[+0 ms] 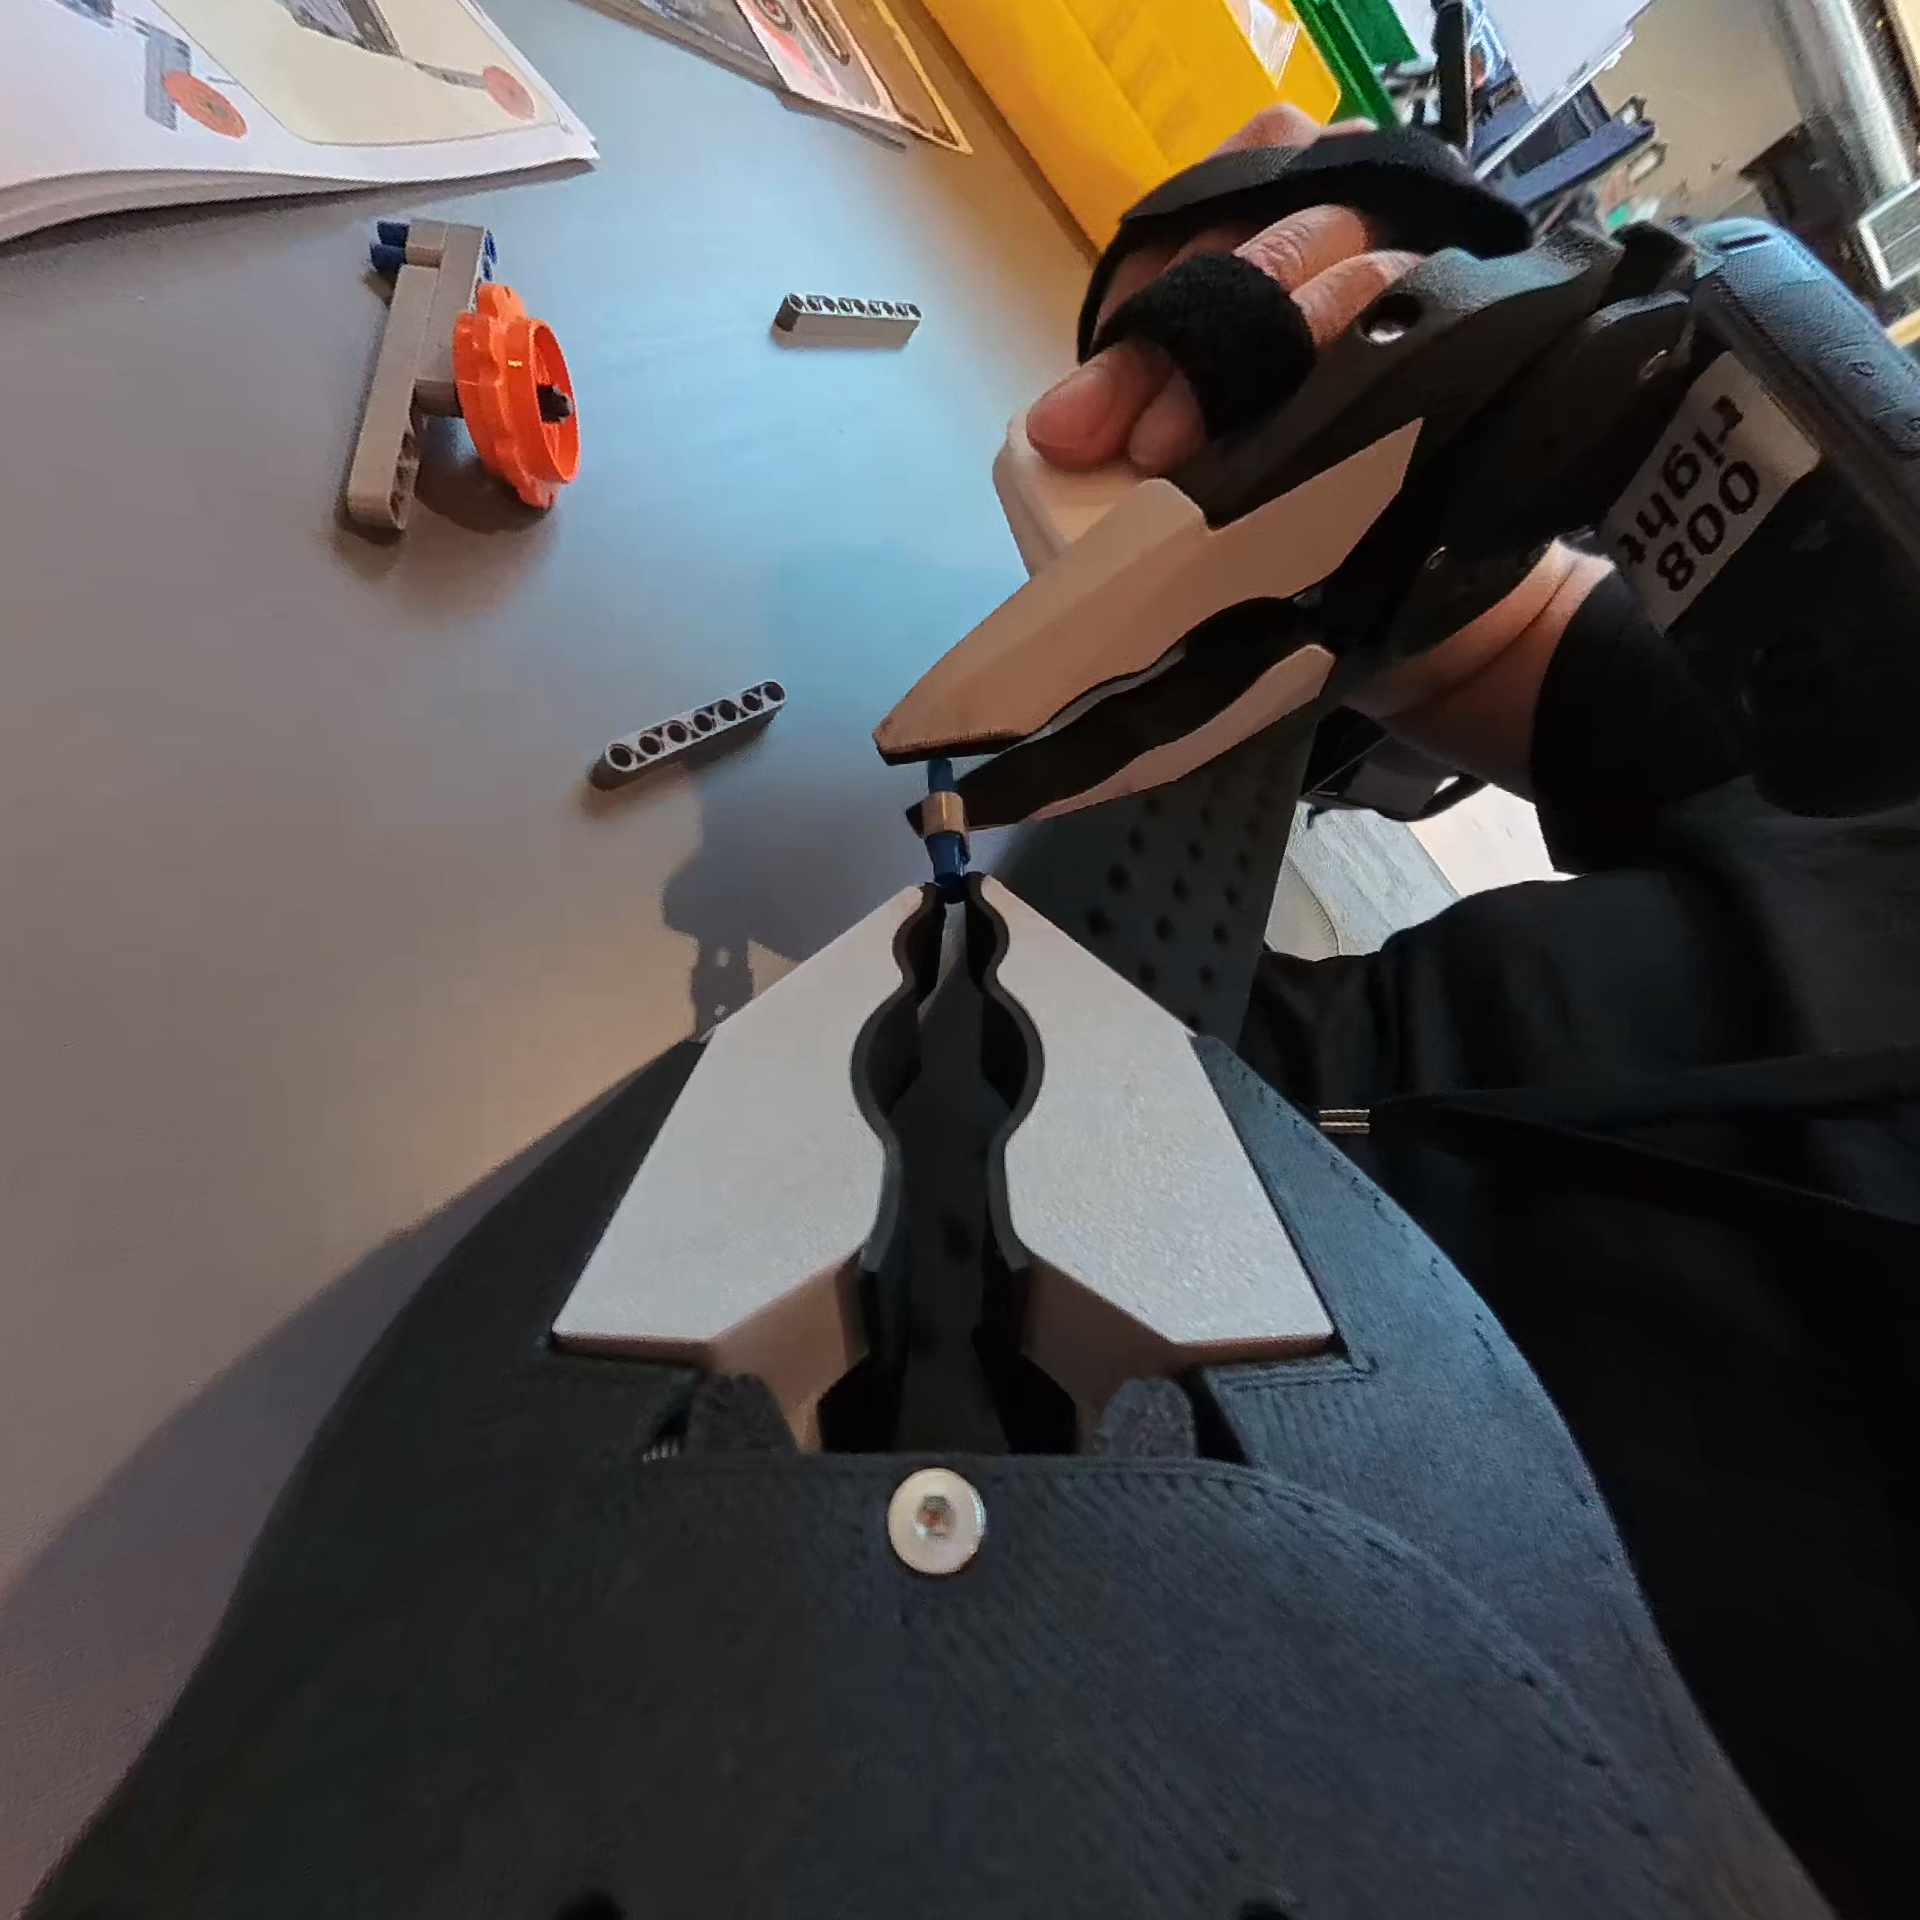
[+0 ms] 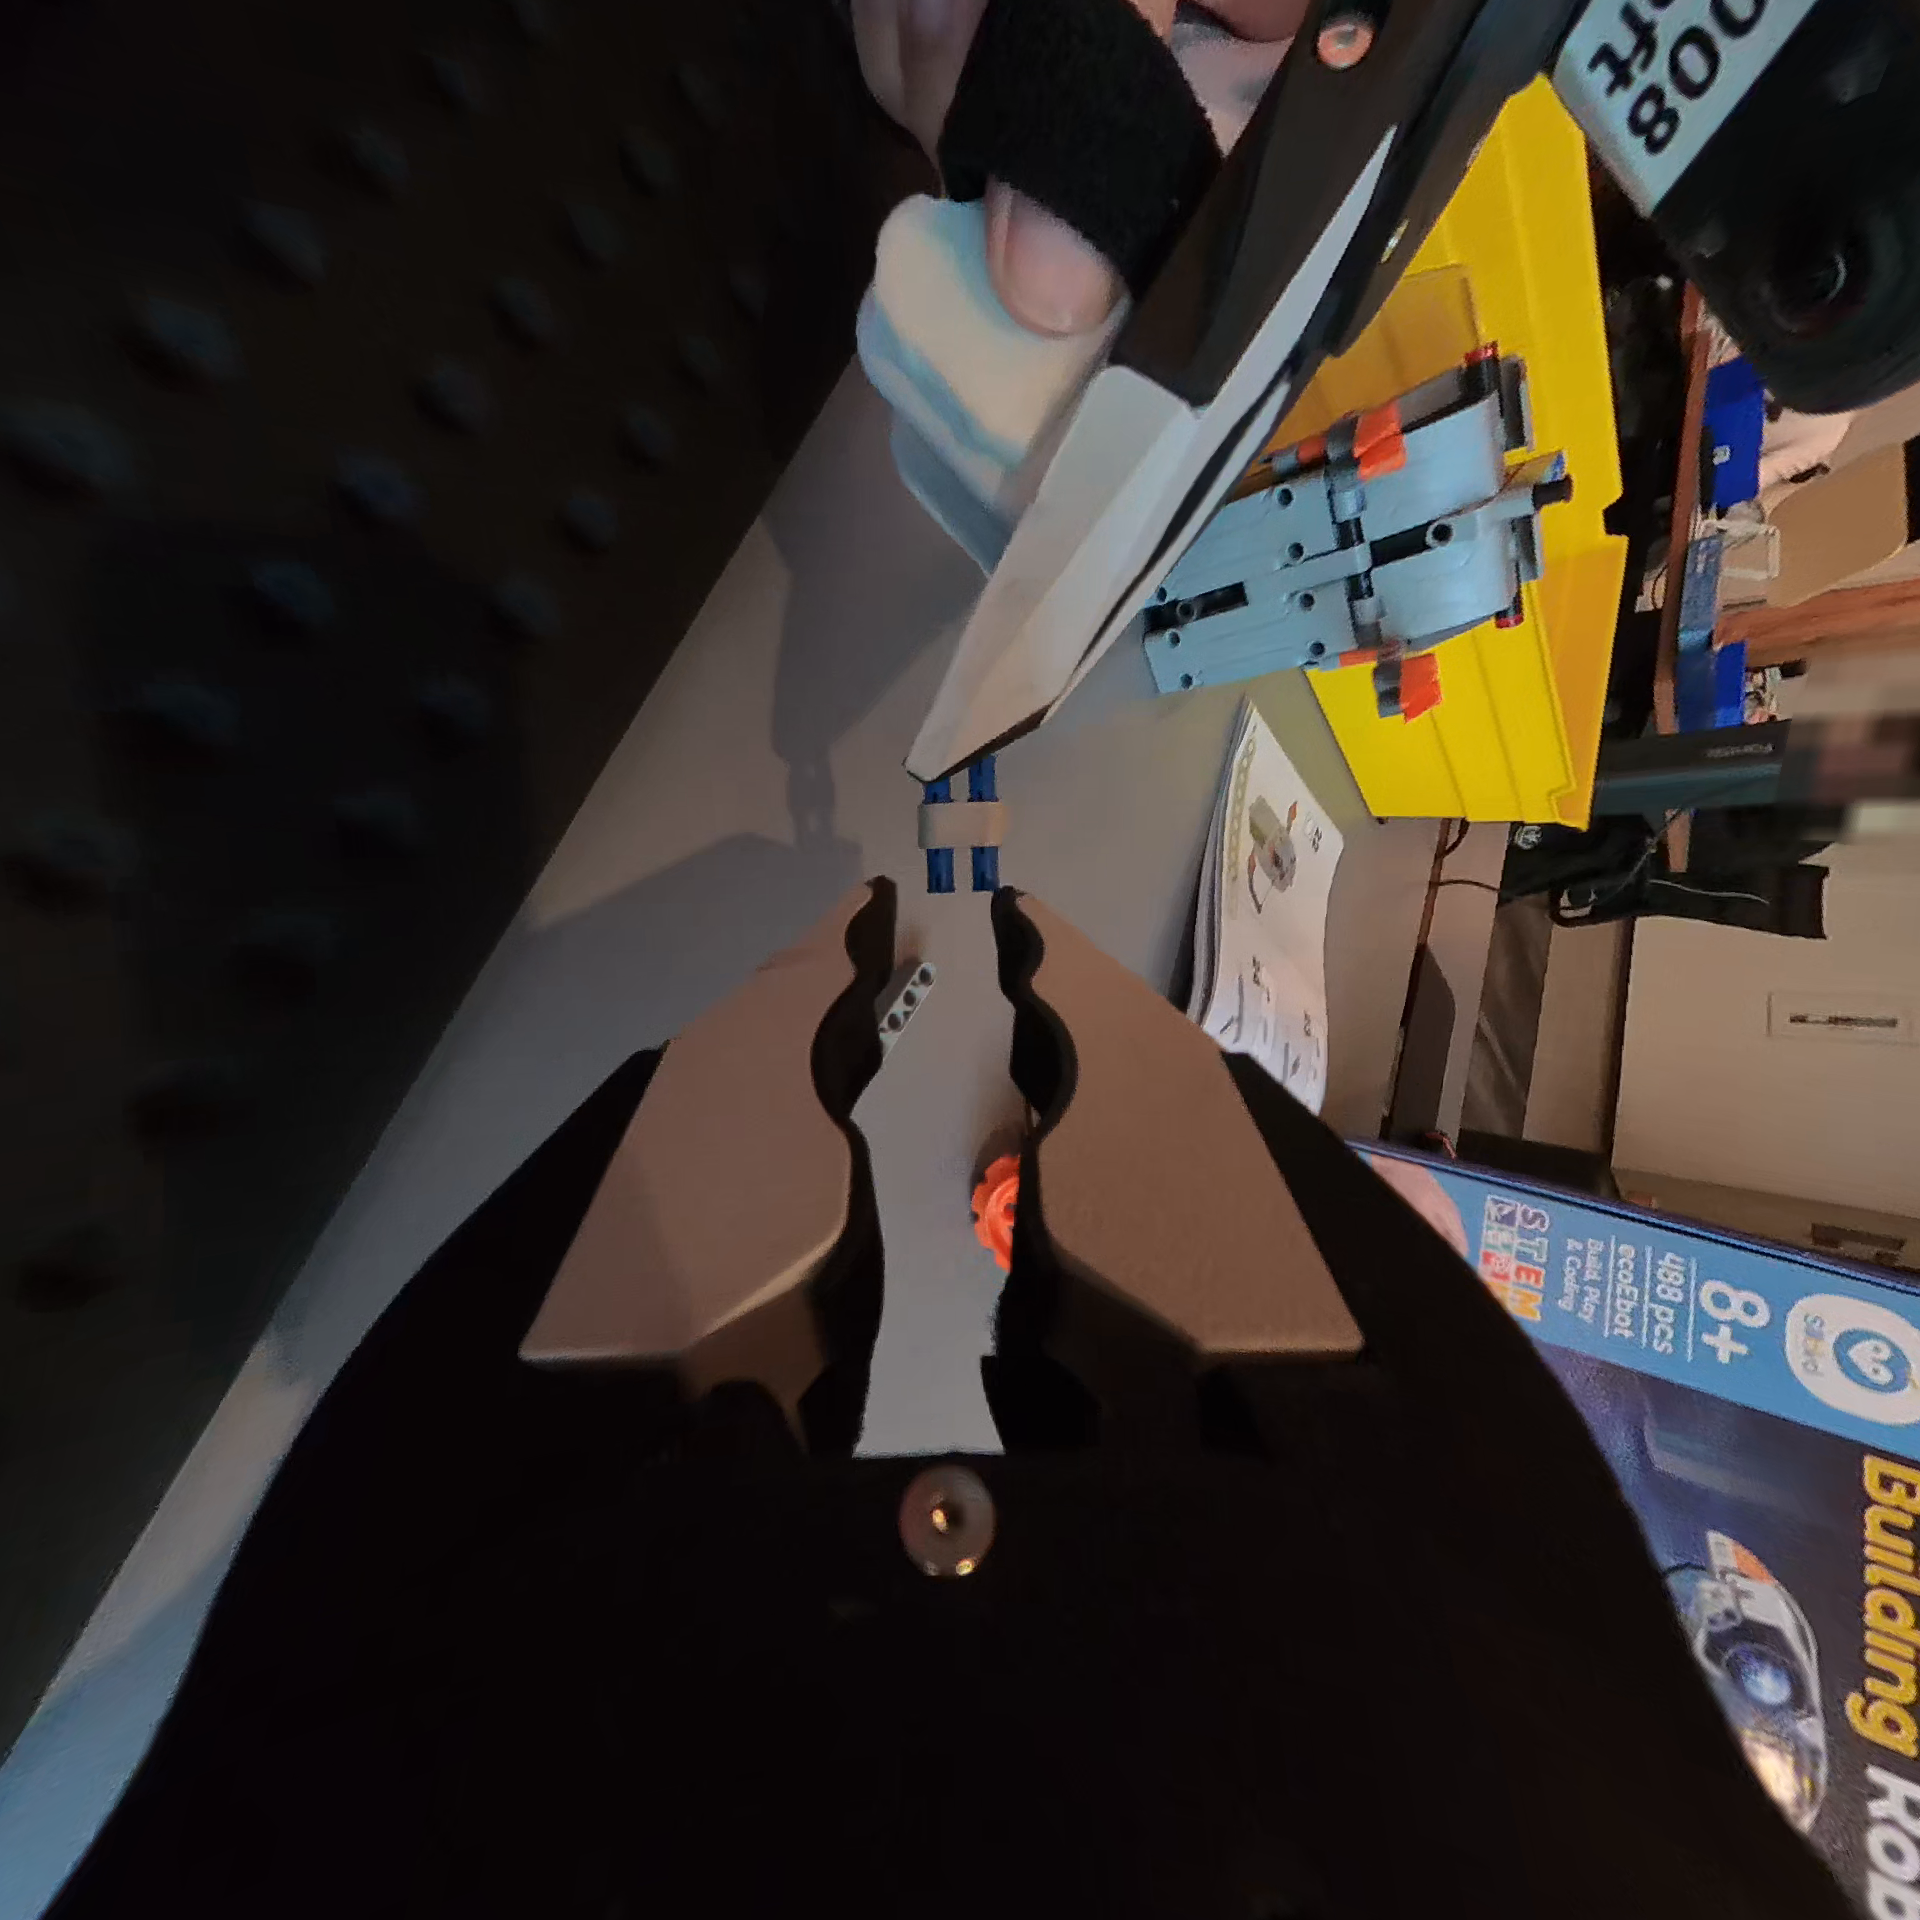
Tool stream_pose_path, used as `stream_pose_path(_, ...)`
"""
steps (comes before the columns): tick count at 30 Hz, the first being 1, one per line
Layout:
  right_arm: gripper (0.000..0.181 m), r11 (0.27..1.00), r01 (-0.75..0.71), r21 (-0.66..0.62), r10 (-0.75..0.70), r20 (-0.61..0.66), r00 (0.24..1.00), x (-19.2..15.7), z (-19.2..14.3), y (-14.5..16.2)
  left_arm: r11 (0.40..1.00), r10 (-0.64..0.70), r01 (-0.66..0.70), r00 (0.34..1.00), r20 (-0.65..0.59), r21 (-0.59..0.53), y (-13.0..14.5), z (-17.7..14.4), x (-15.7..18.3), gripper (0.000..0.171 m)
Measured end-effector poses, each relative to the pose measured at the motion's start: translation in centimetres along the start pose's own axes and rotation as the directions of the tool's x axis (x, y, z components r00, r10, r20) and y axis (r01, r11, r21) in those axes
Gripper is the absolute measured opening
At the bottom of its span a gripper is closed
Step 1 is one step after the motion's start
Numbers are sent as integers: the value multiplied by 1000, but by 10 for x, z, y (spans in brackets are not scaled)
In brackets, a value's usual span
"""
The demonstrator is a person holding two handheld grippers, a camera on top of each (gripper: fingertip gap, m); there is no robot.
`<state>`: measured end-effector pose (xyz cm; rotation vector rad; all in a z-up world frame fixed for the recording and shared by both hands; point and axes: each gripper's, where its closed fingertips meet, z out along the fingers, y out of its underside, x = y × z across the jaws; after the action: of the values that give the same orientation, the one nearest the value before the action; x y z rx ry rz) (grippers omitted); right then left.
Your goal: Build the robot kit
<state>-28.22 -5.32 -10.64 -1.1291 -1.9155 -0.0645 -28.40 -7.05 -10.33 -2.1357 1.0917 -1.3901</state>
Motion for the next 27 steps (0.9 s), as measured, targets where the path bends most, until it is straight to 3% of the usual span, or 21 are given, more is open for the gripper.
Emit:
stream_pose_path(4, 21, 992, -108, -59, 106, -36, 994, 1, -1, 8, 999, 14, -12, 999, 38, -31, 1, 7, -9, 2)
stream_pose_path(7, 10, 989, -147, -29, 146, -35, 989, -2, -1, 7, 999, 15, -13, 999, 33, -53, 2, 11, -10, 2)
stream_pose_path(12, 9, 985, -170, -18, 169, -55, 984, -5, -3, 12, 997, 21, -18, 999, 33, -74, 1, 15, -10, 2)
stream_pose_path(22, 9, 945, -326, -8, 322, -140, 936, 14, -10, 33, 999, 51, -52, 996, 74, 1, -14, 18, -20, 7)
stream_pose_path(27, 10, 874, -486, -1, 476, -201, 856, 30, -13, 52, 998, 38, -41, 996, 84, 42, -18, 15, -24, 10)
